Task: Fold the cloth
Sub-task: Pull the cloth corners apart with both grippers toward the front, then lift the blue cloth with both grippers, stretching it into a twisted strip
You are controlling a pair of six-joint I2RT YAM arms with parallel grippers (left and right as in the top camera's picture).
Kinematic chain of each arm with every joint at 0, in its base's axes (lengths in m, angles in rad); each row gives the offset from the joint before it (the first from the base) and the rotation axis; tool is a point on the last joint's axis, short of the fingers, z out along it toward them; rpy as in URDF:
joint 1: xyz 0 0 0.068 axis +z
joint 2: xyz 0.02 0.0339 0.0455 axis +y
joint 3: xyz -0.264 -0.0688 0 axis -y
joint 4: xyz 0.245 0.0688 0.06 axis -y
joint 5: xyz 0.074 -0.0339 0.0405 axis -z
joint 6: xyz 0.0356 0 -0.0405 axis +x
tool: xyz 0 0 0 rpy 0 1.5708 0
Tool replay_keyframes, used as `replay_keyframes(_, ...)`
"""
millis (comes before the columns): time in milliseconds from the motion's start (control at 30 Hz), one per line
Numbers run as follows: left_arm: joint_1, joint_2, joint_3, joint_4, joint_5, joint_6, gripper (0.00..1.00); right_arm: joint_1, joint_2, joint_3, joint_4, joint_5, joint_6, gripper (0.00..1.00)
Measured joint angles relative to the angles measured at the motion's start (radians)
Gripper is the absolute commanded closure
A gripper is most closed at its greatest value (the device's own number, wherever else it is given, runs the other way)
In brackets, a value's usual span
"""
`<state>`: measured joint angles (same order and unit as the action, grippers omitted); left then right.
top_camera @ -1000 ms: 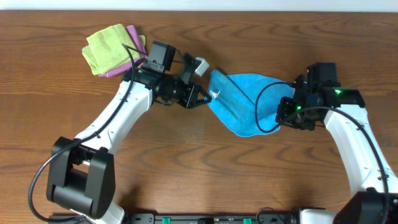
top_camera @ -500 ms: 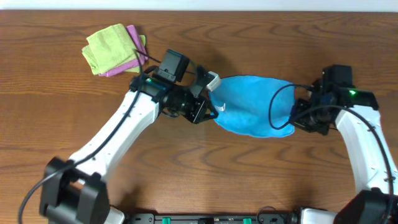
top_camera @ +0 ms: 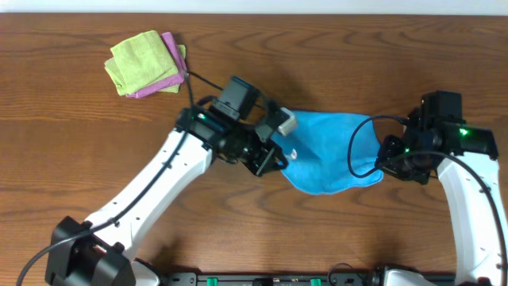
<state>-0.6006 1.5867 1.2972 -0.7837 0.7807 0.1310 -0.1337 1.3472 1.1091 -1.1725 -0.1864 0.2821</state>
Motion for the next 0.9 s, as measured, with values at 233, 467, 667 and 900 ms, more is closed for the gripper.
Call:
replay_keyframes(233,-0.045,0.000,0.000,-0.002,0.000,-0.008,0.94,0.000,-0.015,0.000,-0.029,0.000,0.000,0.98)
replay_keyframes(467,-0.046,0.000,0.000,0.025,-0.091,-0.030,0.94,0.000,-0.015,0.000,0.037,-0.007,-0.002,0.98)
replay_keyframes(667,-0.032,-0.001,0.008,0.047,-0.234,-0.030,0.94,0.000,-0.015,0.014,0.109,-0.050,-0.002,0.98)
replay_keyframes(900,0.031,-0.002,0.120,0.009,-0.310,-0.026,0.94,0.000,-0.015,0.205,0.117,-0.061,-0.002,0.98)
